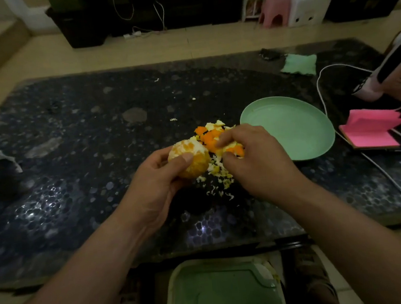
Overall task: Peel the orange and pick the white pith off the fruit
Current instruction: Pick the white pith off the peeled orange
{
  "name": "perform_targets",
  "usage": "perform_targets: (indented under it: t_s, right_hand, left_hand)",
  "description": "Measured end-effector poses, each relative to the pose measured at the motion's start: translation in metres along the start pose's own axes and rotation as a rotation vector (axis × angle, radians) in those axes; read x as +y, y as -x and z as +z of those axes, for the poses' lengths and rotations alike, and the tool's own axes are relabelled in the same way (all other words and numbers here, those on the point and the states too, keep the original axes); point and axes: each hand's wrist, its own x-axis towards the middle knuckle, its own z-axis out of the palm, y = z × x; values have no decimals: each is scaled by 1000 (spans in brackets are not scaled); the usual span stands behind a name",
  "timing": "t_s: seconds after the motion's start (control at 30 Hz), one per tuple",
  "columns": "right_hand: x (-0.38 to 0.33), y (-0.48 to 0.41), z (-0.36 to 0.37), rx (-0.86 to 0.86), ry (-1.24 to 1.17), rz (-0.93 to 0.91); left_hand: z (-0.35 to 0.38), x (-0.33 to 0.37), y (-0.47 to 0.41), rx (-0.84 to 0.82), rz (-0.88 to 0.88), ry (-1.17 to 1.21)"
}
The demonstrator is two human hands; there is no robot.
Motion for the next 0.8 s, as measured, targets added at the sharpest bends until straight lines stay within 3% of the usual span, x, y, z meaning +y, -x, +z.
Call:
perform_targets:
  t_s: [0.1,0.33,0.8]
  right_hand:
    - [-9,4,-7,-83,-214,-2]
    - [-13,10,-11,-7,-206,-63]
    - [-20,13,-3,101,204,-258]
  left_hand:
    - [2,-2,2,-35,14,-27]
    - [4,-2,6,-58,79,-169]
    - [6,-6,14,92,285,-584]
